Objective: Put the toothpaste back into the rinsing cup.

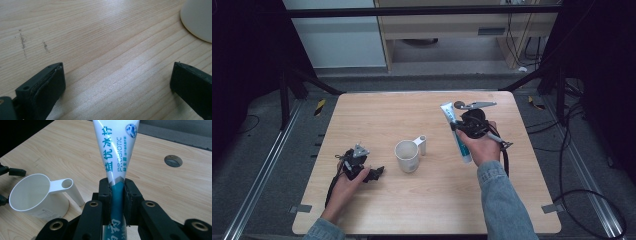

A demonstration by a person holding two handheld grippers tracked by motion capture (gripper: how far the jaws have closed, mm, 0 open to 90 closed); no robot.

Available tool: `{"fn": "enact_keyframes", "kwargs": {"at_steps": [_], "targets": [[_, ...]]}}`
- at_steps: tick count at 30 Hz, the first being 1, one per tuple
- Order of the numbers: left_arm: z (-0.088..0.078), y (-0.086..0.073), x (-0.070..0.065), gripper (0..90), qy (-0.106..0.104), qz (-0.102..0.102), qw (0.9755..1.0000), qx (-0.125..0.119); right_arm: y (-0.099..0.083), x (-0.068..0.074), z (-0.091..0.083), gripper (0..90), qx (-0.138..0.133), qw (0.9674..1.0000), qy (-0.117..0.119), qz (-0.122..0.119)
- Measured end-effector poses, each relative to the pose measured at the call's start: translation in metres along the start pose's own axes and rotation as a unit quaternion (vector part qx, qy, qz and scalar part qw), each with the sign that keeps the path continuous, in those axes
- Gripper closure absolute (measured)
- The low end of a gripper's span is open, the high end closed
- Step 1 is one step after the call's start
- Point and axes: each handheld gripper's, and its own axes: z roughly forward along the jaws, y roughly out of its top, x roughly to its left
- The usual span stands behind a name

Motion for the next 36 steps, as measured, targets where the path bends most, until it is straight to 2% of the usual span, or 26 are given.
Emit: {"fn": "enact_keyframes", "kwargs": {"at_steps": [5, 13, 18, 20, 25, 32, 36], "targets": [[0.000, 0.000, 0.000, 0.0, 0.000, 0.000, 1.0000, 0.000, 0.002, 0.009, 0.000, 78.5, -0.009, 1.0000, 0.001, 0.000], [0.000, 0.000, 0.000, 0.0, 0.000, 0.000, 1.0000, 0.000, 0.013, 0.029, -0.005, 78.5, -0.043, 0.9990, 0.004, -0.008], [0.000, 0.000, 0.000, 0.0, 0.000, -0.003, 1.0000, -0.003, 0.020, 0.040, -0.003, 78.5, -0.063, 0.9980, 0.006, -0.007], [0.000, 0.000, 0.000, 0.0, 0.001, -0.002, 1.0000, -0.002, 0.026, 0.049, -0.001, 78.5, -0.079, 0.9968, 0.004, -0.012], [0.000, 0.000, 0.000, 0.0, 0.000, -0.001, 1.0000, -0.002, 0.028, 0.057, 0.003, 78.4, -0.092, 0.9957, 0.002, -0.015], [0.000, 0.000, 0.000, 0.0, 0.000, -0.001, 1.0000, -0.002, 0.029, 0.070, 0.005, 78.5, -0.114, 0.9931, -0.016, -0.025], [0.000, 0.000, 0.000, 0.0, 0.000, -0.001, 1.0000, -0.003, 0.030, 0.076, 0.003, 78.4, -0.123, 0.9909, -0.036, -0.040]]}}
